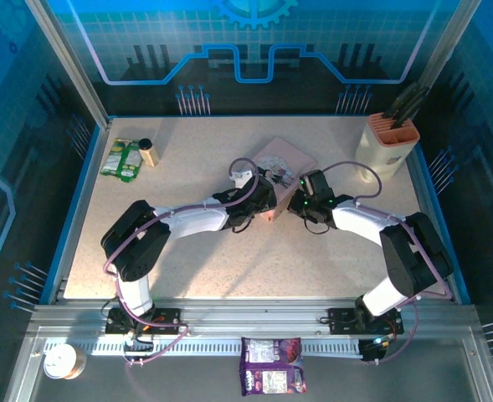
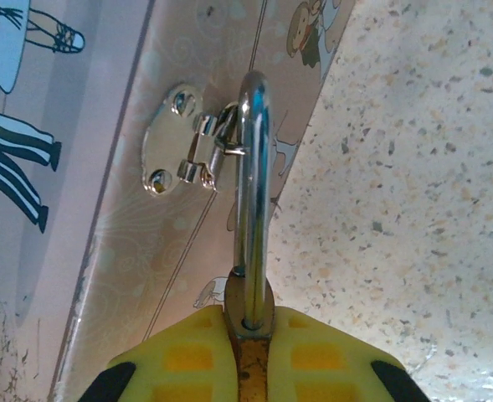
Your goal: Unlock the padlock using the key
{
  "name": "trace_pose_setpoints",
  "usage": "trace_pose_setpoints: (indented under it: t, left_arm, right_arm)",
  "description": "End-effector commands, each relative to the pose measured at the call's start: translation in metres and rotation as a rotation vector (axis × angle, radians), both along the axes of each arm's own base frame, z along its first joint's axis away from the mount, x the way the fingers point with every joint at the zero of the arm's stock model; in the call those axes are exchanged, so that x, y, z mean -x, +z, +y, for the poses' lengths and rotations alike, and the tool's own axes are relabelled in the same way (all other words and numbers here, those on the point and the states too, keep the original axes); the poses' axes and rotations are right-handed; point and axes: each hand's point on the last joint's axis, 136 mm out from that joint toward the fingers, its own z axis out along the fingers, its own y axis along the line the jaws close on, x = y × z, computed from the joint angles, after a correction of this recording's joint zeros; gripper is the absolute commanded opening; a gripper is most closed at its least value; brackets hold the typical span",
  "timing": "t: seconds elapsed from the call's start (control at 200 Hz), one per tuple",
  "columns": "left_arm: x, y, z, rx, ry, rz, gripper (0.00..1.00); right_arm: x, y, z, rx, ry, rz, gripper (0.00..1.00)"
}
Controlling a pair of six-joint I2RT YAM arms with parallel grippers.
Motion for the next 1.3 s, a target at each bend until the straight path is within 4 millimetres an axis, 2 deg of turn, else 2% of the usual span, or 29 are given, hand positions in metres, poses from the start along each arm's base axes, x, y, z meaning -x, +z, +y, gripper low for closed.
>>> trace_pose_setpoints:
  t: [0.0,0.25,0.525,0.72,0.865,1.086,1.291]
  left_arm:
    - [0.039,-0.055,0.025,-0.179,-0.042,0.199,0.82]
    - [0.034,-0.052,0.030,-0.190,-0.035,0.195,0.82]
    - [0.027,-0.043,0.068,-0.190,0.025,0.180,0.83]
    - [0.026,-0.037,0.082,-0.196,0.045,0.171,0.83]
    - [0.027,-0.035,0.084,-0.195,0.047,0.165,0.83]
    - [0.028,-0.036,0.083,-0.184,0.051,0.162,0.83]
    - [0.027,-0.035,0.083,-0.188,0.047,0.160,0.83]
  right_arm:
    - [-0.013,0.006,-0.017,0.105,0.033,-0.043,0.07]
    - [0.014,-0.015,-0.009,0.089,0.136,0.005,0.06]
    - [0.056,-0.029,0.010,0.048,0.243,0.029,0.06]
    - [0.076,-0.046,-0.009,0.084,0.221,0.075,0.08]
    - [0.080,-0.055,-0.014,0.079,0.219,0.112,0.12]
    - [0.078,-0.057,-0.019,0.106,0.228,0.129,0.20]
    - [0.070,-0.049,-0.025,0.063,0.210,0.077,0.15]
